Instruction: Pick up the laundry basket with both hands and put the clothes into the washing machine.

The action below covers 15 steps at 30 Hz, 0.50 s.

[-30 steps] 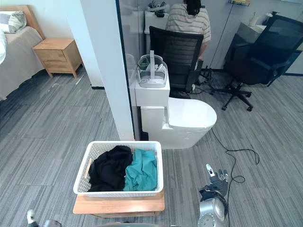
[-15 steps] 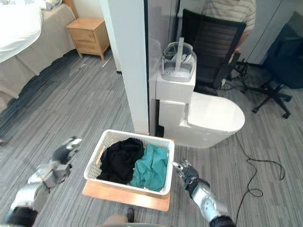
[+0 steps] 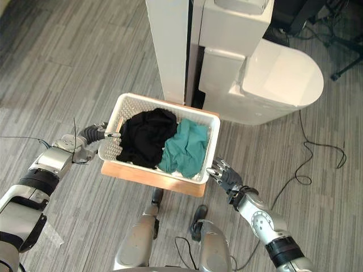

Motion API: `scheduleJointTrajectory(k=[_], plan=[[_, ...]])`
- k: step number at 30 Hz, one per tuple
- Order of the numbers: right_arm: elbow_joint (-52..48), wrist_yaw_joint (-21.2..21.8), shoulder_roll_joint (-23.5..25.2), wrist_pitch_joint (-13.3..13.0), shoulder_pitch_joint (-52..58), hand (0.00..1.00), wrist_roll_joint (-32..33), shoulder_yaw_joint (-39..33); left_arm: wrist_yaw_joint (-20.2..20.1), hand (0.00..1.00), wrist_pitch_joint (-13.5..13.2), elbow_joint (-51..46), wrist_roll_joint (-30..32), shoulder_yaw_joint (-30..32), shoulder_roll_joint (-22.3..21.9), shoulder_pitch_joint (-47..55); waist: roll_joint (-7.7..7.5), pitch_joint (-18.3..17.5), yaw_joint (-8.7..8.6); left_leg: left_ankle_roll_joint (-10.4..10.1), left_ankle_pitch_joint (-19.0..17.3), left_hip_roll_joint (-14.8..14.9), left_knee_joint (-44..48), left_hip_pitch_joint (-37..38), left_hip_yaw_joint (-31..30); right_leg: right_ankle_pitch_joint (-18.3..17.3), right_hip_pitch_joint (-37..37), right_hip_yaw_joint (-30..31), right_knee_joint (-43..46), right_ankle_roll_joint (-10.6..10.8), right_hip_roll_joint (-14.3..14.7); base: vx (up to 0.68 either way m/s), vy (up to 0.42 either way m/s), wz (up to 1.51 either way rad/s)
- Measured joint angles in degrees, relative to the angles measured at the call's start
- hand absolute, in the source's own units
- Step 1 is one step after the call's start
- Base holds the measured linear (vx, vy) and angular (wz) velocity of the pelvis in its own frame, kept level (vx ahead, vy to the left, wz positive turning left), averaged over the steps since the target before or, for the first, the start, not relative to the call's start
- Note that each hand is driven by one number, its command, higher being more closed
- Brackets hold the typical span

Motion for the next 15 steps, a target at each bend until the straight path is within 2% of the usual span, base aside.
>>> scheduleJointTrajectory(k=[5, 11, 15], plan=[[-3.09, 1.17, 2.17, -2.28, 2.09, 0.0, -2.32, -4.65, 1.41, 0.0, -2.44, -0.58, 4.91, 4.72, -0.01, -1.06, -0.67, 1.52, -0.11, -0.35, 2.13, 0.52, -1.97, -2.96, 0.61, 0.26, -5.02, 0.77, 1.26, -0.35, 0.13, -0.06, -0.017, -0.08], [-7.9, 1.27, 8.27, -5.0, 0.56, 0.0, -4.87, -7.32, 3.62, 0.0, -2.89, 0.41, 6.33, 9.73, -0.27, -4.22, -1.22, 2.8, -0.34, -0.48, 2.47, 1.13, -2.33, -5.45, 1.78, 0.75, -8.51, 2.07, 1.29, -0.62, 0.84, 0.03, -0.026, -0.13], [-11.17, 1.27, 11.44, -6.23, 0.51, 0.0, -6.71, -7.56, 5.89, 0.0, -3.29, 0.84, 9.54, 13.24, -2.74, -6.5, -1.34, 3.13, -0.97, -0.65, 3.03, 1.47, -3.13, -6.17, 2.21, 0.88, -9.58, 2.24, 1.09, -0.79, 1.15, 0.09, -0.033, -0.05]])
